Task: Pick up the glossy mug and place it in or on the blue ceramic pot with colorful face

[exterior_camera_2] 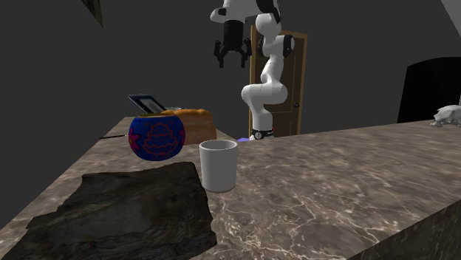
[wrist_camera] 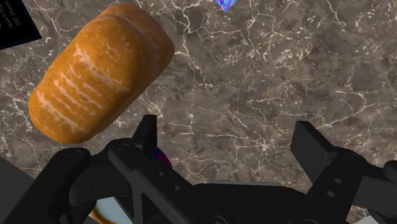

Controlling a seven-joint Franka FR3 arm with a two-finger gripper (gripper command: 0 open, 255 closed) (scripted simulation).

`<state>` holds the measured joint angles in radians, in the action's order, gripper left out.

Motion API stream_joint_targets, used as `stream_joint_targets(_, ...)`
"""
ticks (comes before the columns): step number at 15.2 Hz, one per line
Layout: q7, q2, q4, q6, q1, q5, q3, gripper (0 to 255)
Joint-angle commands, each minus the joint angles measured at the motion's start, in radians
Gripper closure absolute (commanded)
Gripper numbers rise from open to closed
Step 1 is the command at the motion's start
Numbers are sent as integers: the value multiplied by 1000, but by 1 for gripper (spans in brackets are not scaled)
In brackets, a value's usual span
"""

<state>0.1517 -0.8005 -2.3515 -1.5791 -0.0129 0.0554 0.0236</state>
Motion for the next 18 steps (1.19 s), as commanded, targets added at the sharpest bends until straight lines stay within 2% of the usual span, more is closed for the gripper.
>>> stream_joint_targets(1, 0, 0, 0, 0, 0, 0, 0, 0)
stream_joint_targets(9, -125, 222, 11, -214, 24, -48, -89, 0)
stream_joint_targets(18, -266, 530, 130, -406, 37, -46, -177, 0)
